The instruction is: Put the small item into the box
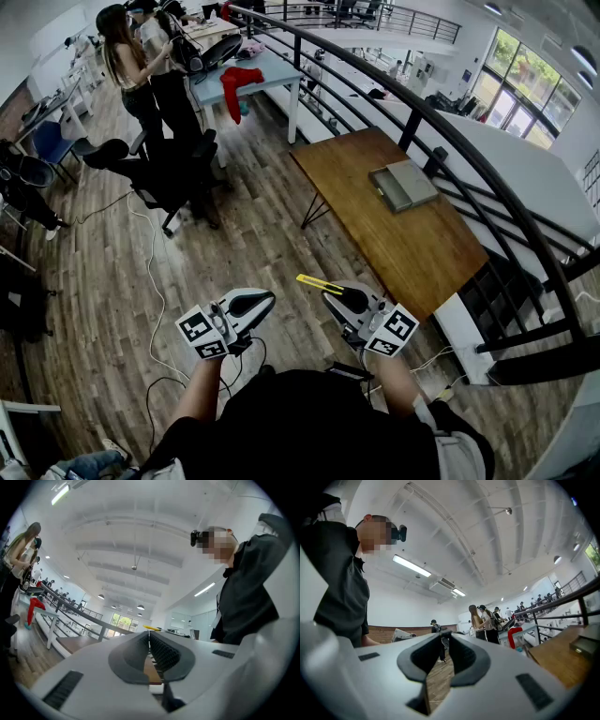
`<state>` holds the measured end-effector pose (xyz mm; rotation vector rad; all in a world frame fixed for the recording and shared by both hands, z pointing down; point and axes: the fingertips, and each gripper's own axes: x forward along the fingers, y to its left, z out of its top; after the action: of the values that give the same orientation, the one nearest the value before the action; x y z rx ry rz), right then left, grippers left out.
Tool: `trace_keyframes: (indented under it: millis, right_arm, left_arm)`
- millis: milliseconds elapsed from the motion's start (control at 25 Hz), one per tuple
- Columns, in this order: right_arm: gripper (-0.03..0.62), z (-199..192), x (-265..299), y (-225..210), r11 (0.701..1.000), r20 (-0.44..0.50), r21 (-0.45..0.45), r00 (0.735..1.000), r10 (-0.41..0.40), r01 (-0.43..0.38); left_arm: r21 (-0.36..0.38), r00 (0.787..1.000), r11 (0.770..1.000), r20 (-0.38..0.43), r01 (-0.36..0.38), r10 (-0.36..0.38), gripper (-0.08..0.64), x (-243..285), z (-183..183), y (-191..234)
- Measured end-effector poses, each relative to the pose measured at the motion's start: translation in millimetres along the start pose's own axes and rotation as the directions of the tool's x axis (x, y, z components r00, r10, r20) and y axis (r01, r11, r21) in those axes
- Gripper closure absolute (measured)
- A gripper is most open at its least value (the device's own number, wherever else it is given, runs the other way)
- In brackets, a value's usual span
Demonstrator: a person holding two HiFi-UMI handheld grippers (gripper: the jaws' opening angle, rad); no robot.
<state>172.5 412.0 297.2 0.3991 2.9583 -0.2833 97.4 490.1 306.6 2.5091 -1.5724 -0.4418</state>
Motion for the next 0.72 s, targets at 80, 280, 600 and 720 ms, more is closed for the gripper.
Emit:
trace_keyframes:
  millis: [80,280,600,720]
  right_arm:
    - [0.529,0.5,-2.8,-1.6,1.0,0.0,-0.004,1.0,-0.003,0.003]
    - [0.529,3.1,-14.0,-2.2,1.0,0.005,-0.007,1.0,-0.002,0.002]
    - [0.529,2.1,-47.4,-11.9,0.999,-0.009,0.009,0.999,-0.035,0.036]
    - [0.528,3.4,-62.9,-22.3,0.997,-0.01,0.019,0.997,-0.081,0.081]
  left_arm:
    - [0.004,1.0,1.0,-0.009,0.006,-0.006,0.541,2.0,-1.5,-2.4]
    - [-0.005,1.0,1.0,0.0,0.001,-0.001,0.541,9.7,-2.9,-5.5]
    - [0.013,0.999,1.0,-0.051,0.02,-0.019,0.541,37.8,-22.2,-21.6]
    - [-0.018,0.999,1.0,-0.047,0.025,-0.025,0.541,48.6,-28.9,-23.6]
